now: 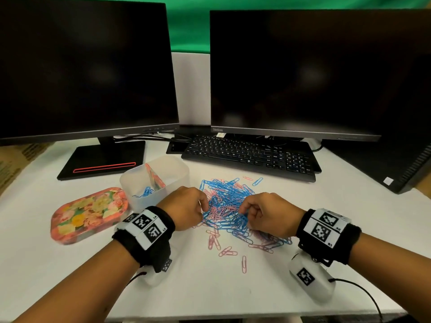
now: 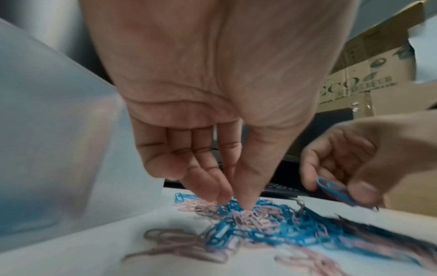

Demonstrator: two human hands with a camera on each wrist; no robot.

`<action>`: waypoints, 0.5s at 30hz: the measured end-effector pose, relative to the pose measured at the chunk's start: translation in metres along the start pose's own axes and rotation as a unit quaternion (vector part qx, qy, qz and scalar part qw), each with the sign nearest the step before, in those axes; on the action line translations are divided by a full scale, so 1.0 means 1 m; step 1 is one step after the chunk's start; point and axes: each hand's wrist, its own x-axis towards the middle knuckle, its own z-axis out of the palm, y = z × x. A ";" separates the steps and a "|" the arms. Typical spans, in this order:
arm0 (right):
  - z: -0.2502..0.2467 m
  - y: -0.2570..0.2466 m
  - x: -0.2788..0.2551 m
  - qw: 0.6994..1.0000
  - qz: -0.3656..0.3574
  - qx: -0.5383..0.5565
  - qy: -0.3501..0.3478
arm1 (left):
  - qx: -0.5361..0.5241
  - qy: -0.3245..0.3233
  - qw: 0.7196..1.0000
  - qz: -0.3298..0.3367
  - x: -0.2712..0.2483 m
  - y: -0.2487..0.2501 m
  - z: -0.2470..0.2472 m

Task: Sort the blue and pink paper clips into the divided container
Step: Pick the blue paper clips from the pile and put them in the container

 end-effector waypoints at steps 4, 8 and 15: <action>0.000 0.006 0.003 0.997 0.012 0.081 -0.008 | 0.062 -0.031 0.995 0.068 0.000 0.010 0.010; 0.001 0.005 0.006 0.974 0.056 0.220 -0.012 | 0.104 -0.034 0.990 0.086 0.003 0.016 0.017; 0.007 -0.001 0.013 0.926 0.097 0.365 0.005 | 0.108 -0.051 0.990 0.075 0.004 0.016 0.020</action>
